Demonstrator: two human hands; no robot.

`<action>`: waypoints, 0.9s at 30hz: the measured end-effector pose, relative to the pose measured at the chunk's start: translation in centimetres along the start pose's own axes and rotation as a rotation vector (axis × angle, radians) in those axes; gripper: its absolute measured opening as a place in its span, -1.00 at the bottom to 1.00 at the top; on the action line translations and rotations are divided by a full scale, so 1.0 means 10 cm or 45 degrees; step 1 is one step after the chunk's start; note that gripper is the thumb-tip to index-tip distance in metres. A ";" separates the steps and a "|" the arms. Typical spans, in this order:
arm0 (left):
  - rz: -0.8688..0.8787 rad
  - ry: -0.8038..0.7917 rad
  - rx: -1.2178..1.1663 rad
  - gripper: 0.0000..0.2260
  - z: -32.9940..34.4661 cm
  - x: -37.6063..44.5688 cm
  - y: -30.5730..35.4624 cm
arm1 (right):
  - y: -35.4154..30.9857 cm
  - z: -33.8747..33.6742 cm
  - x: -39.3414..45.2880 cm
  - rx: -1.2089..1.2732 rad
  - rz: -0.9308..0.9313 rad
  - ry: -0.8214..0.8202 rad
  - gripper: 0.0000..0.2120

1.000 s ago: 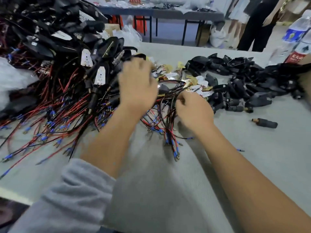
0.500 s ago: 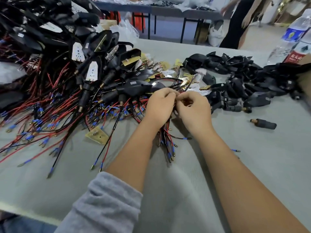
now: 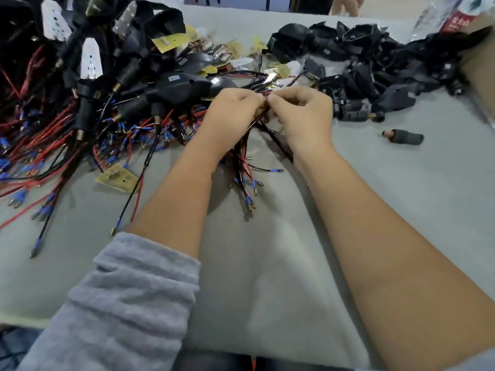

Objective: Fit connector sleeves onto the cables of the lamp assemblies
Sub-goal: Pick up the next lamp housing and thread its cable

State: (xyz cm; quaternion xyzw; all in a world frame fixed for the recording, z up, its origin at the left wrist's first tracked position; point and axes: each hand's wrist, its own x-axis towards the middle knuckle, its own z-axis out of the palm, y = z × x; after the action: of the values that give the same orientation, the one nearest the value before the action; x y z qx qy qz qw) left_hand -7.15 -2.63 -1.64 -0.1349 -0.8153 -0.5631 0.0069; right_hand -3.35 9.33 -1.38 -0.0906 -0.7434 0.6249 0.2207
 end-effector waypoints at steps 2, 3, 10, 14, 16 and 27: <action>0.062 -0.067 0.062 -0.70 0.03 -0.04 0.01 | -0.06 -0.03 0.01 -0.023 -0.056 0.074 -0.87; 0.097 -0.113 0.095 -0.70 0.04 -0.06 0.03 | -0.09 -0.05 0.01 -0.006 -0.085 0.102 -0.85; 0.311 -0.277 0.265 -0.67 0.08 -0.11 0.03 | -0.15 -0.36 -0.01 0.515 0.056 0.110 -0.69; 0.357 -0.274 0.426 -0.80 0.06 -0.12 -0.02 | -0.02 -0.51 -0.03 0.512 0.106 -0.106 -0.90; 0.373 -0.223 0.455 -0.82 0.02 -0.12 -0.04 | 0.02 -0.53 0.00 0.534 0.133 0.033 -0.80; 0.478 0.043 0.827 -0.77 -0.04 -0.09 -0.03 | 0.03 -0.64 0.04 0.658 0.182 0.141 -0.84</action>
State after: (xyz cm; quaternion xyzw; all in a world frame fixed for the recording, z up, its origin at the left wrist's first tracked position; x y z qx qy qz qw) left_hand -6.44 -3.27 -1.89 -0.2635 -0.9123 -0.2663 0.1658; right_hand -0.90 15.23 -0.78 -0.1175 -0.5376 0.8020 0.2322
